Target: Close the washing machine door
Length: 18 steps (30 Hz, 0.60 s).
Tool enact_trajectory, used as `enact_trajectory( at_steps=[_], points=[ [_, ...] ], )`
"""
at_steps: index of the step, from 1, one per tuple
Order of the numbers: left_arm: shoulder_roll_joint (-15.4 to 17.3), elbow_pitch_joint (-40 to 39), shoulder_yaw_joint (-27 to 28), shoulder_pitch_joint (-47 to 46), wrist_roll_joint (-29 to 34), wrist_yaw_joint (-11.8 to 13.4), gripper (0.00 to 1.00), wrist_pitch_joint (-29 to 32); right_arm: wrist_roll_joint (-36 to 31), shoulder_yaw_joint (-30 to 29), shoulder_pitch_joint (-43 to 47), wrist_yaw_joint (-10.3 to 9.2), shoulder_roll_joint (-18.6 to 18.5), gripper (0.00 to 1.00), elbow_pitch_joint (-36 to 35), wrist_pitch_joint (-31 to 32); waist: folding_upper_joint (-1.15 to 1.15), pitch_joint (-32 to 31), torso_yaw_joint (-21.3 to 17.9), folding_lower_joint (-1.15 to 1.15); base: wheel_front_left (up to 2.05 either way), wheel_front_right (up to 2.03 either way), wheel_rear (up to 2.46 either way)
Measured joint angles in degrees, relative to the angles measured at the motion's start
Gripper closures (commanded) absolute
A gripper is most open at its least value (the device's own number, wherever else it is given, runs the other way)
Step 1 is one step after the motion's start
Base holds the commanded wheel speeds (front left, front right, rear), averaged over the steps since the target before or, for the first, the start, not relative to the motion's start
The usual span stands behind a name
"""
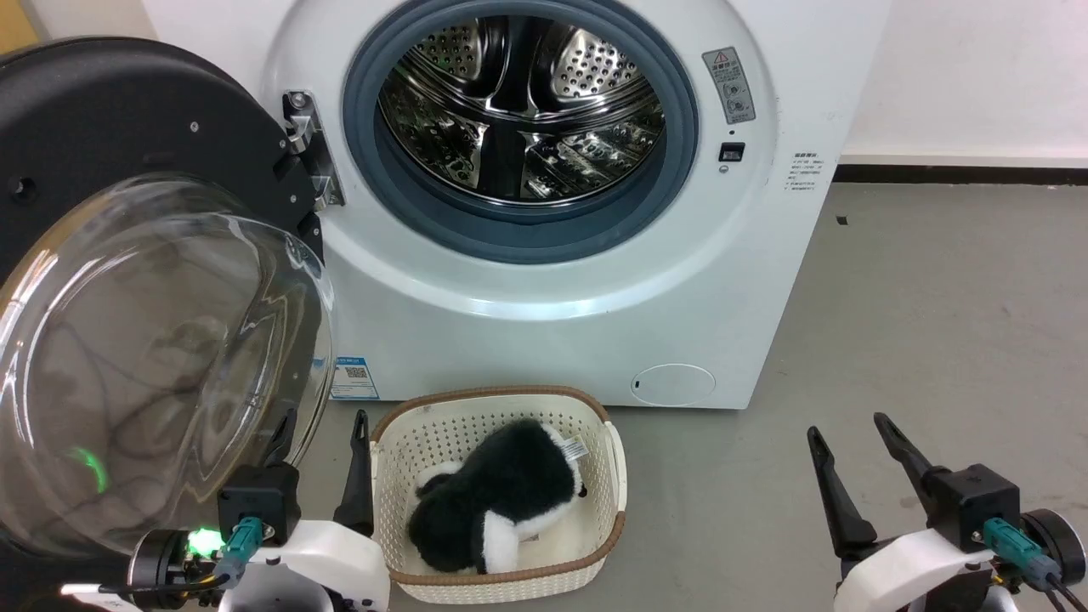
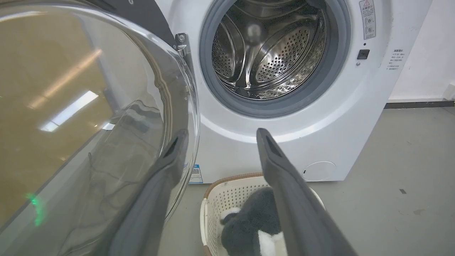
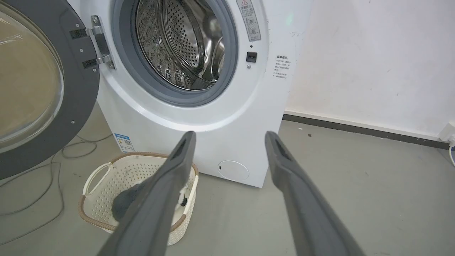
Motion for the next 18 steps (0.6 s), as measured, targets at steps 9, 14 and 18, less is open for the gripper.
enact_trajectory(
  at_steps=[9,14,18],
  points=[
    [0.13,-0.21,-0.93,-0.01,0.12,1.57,0.0,-1.03,1.32,-0.54,0.0,0.0,0.0,0.0,-0.42,-1.04,0.0,0.23,0.14,0.0,0.0,0.0,0.0],
    [0.7,-1.19,-1.93,-0.09,0.62,3.11,0.37,-1.58,1.66,-0.81,-0.01,0.0,0.0,0.0,-0.68,-1.62,0.0,0.39,0.53,0.0,0.0,0.0,0.0],
    [1.68,-2.13,-2.85,-0.44,1.02,4.34,1.0,-2.16,2.3,-0.96,-0.01,0.0,0.0,0.0,-0.83,-2.2,0.0,0.55,1.04,0.0,0.0,0.0,0.0]
  ],
)
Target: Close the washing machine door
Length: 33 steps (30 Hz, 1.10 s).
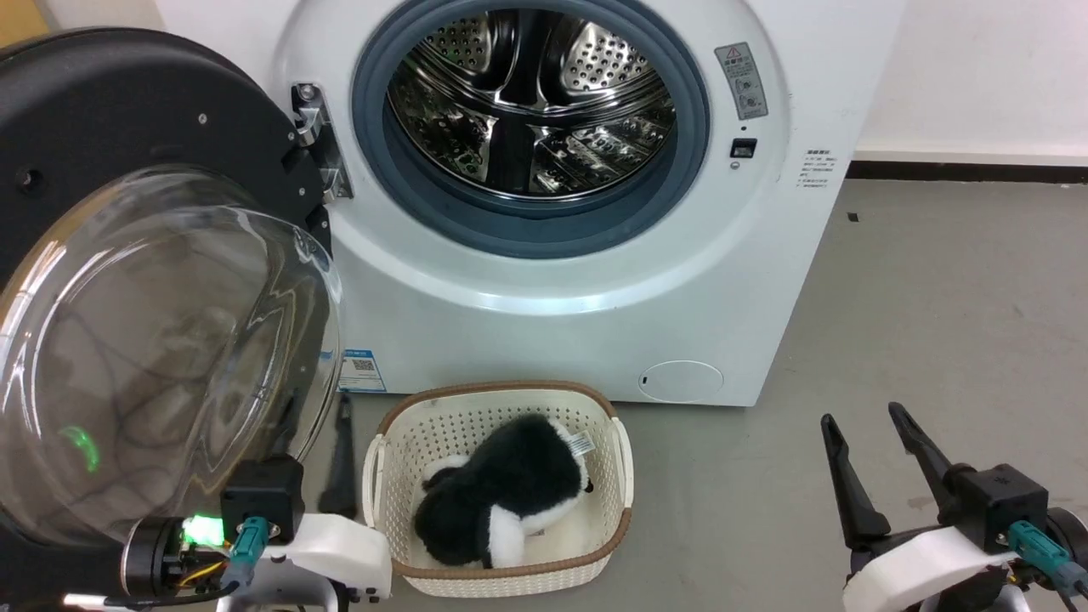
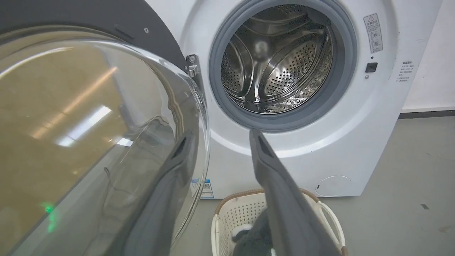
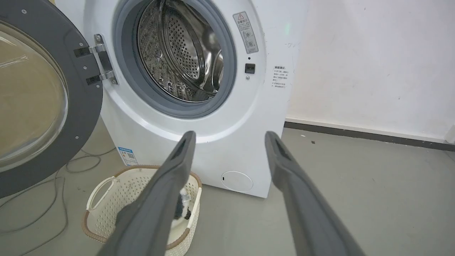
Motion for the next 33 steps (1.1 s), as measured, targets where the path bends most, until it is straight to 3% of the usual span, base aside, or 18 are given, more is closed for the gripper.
enact_trajectory(
  at_steps=[9,17,33],
  points=[
    [1.79,-4.44,-0.82,-1.72,-1.1,2.19,1.0,-1.14,1.62,-0.22,-0.01,0.0,0.0,0.0,-0.19,-1.08,0.0,0.44,1.62,0.0,0.0,0.0,0.0],
    [3.14,-9.61,2.26,-4.39,-4.2,2.07,1.0,-1.91,2.58,-0.51,-0.01,0.0,0.0,0.0,-0.25,-1.92,0.0,0.86,3.79,0.0,0.0,0.0,0.0],
    [2.38,-13.26,18.42,-10.31,-17.08,-6.44,1.0,-3.91,5.38,-1.79,-0.01,0.0,0.0,0.0,-0.11,-3.9,0.0,1.4,9.61,0.0,0.0,0.0,0.0]
  ],
)
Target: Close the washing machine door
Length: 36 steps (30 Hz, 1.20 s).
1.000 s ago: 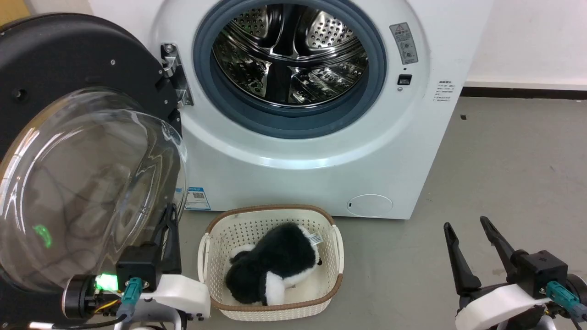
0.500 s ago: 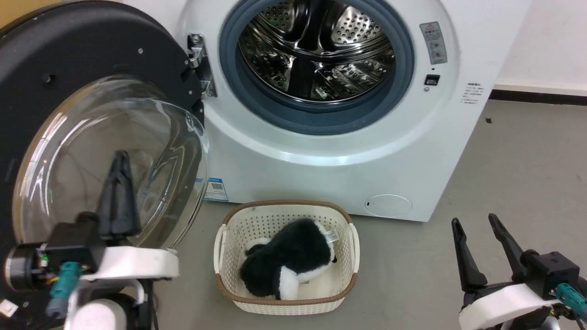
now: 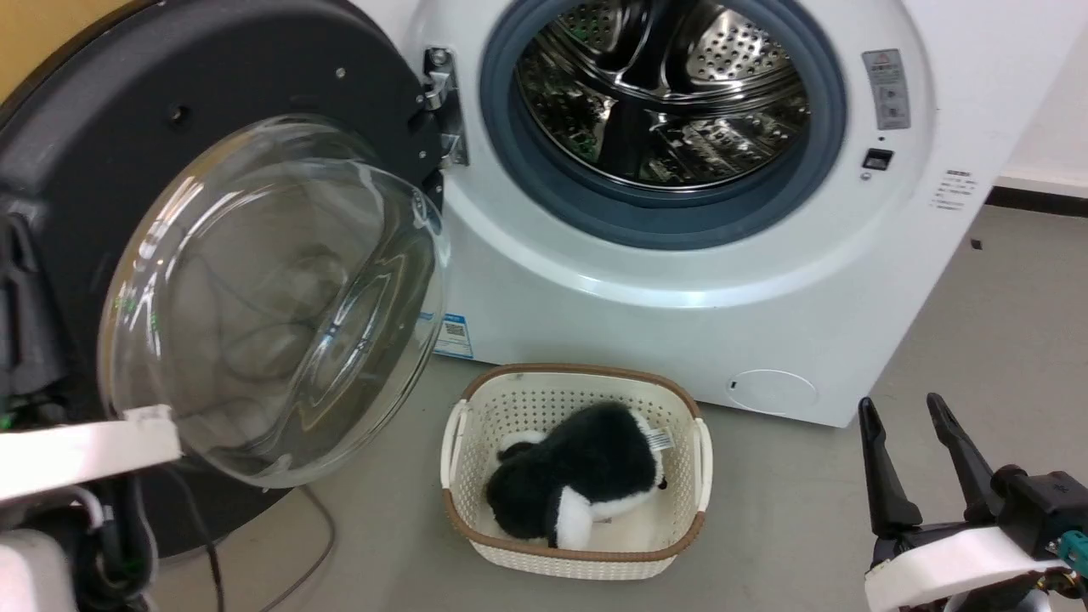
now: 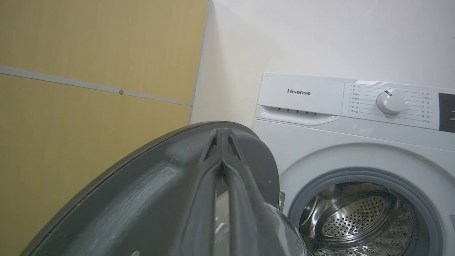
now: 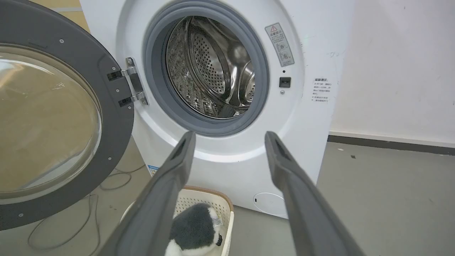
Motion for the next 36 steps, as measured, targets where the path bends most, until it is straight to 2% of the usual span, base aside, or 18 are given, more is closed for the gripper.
enact_trajectory(
  at_steps=[7,13,17,22,26,29,32,36],
  points=[
    [2.82,3.08,4.2,-3.35,-6.15,-1.34,1.0,-0.73,0.76,-0.75,0.02,0.0,0.0,0.0,0.6,-0.8,0.0,0.49,3.3,0.0,0.0,0.0,0.0],
    [5.58,9.27,7.14,-7.2,-13.26,-1.48,1.0,1.13,1.59,-0.97,0.01,0.0,0.0,0.0,1.2,-1.52,0.0,1.05,5.89,0.0,0.0,0.0,0.0],
    [8.64,13.9,8.9,-10.05,-16.93,-1.72,1.0,1.87,2.33,-1.0,0.0,0.0,0.01,0.0,1.49,-1.98,0.0,1.6,7.02,0.0,0.0,0.0,0.0],
    [10.5,20.97,9.43,-13.56,-24.87,-1.62,1.0,7.99,3.33,-1.09,-0.01,0.0,0.01,0.0,1.83,-2.56,0.0,2.26,8.14,0.0,0.0,0.0,0.0],
    [12.71,26.51,9.69,-15.17,-30.17,1.22,1.0,15.11,4.02,-1.04,-0.02,0.0,0.04,0.0,1.96,-3.08,0.0,2.82,8.63,0.0,0.0,0.0,0.0],
    [14.39,29.48,9.79,-15.17,-31.96,1.88,1.0,18.51,4.35,-1.14,-0.02,0.0,0.04,0.0,1.98,-3.36,0.0,3.23,8.93,0.0,0.0,0.0,0.0],
    [15.29,31.67,9.78,-15.06,-34.18,1.26,1.0,21.92,4.79,-1.1,-0.03,0.0,0.04,0.0,2.03,-3.71,0.0,3.61,9.21,0.0,0.0,0.0,0.0],
    [15.38,33.03,9.46,-13.88,-37.69,-1.41,1.0,26.62,5.79,-1.34,-0.03,0.0,0.04,0.0,2.11,-4.27,0.0,3.96,9.71,0.0,0.0,0.0,0.0]
  ],
)
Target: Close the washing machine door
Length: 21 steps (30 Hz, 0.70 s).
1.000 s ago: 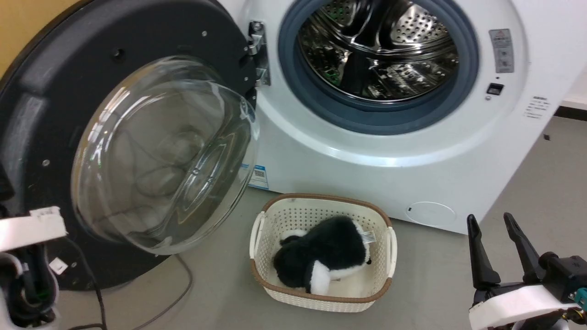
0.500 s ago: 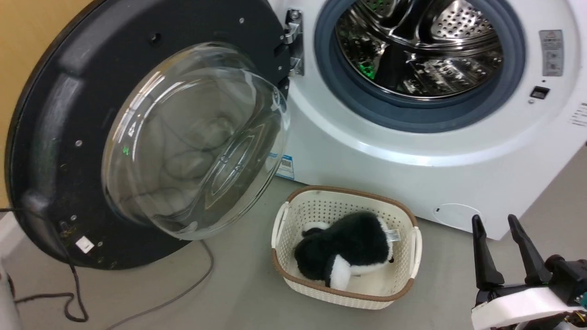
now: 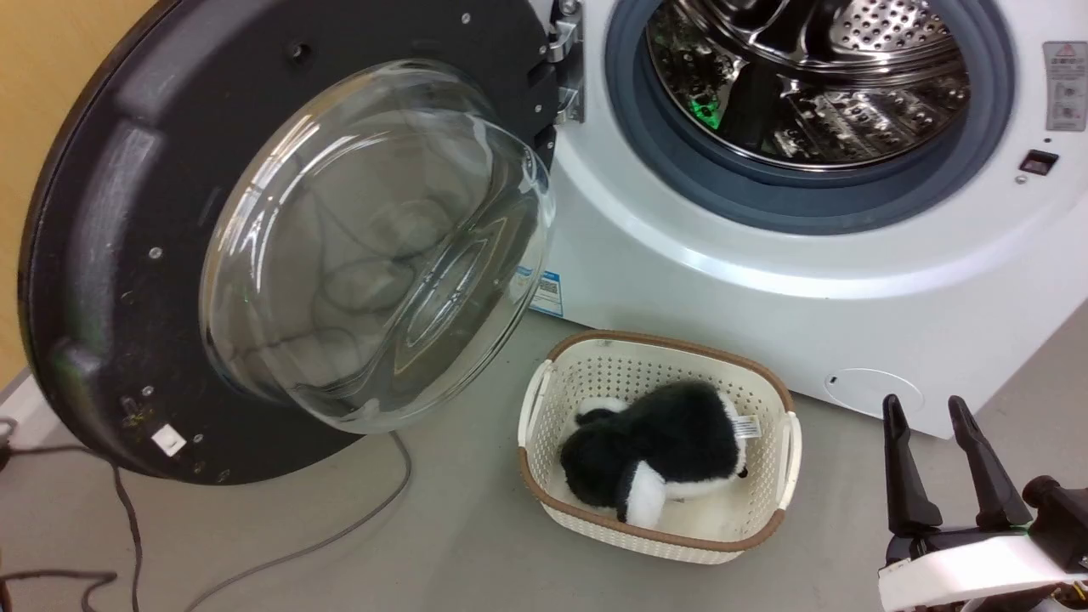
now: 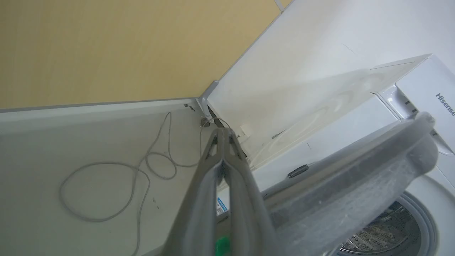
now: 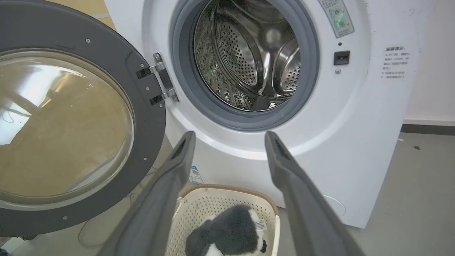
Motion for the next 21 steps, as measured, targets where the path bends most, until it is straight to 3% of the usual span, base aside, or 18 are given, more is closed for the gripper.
enact_trajectory(
  at_steps=[5,11,21],
  points=[
    [-0.76,0.25,-1.26,2.1,-3.92,-2.11,1.0,4.86,0.86,-0.1,-0.01,0.0,0.0,0.0,0.24,-0.58,0.0,0.09,1.12,0.0,0.0,0.0,0.0],
    [-1.51,-1.1,-1.97,4.11,-8.8,-2.7,1.0,8.9,1.74,0.33,0.0,0.0,0.01,0.0,0.35,-1.27,0.0,-0.07,2.49,0.0,0.0,0.0,0.0],
    [-5.02,-14.99,-6.78,13.16,-18.31,-3.6,1.0,18.22,3.15,-1.2,0.03,0.0,0.01,0.0,0.47,-2.5,0.0,-0.04,5.69,0.0,0.0,0.0,0.0]
  ],
)
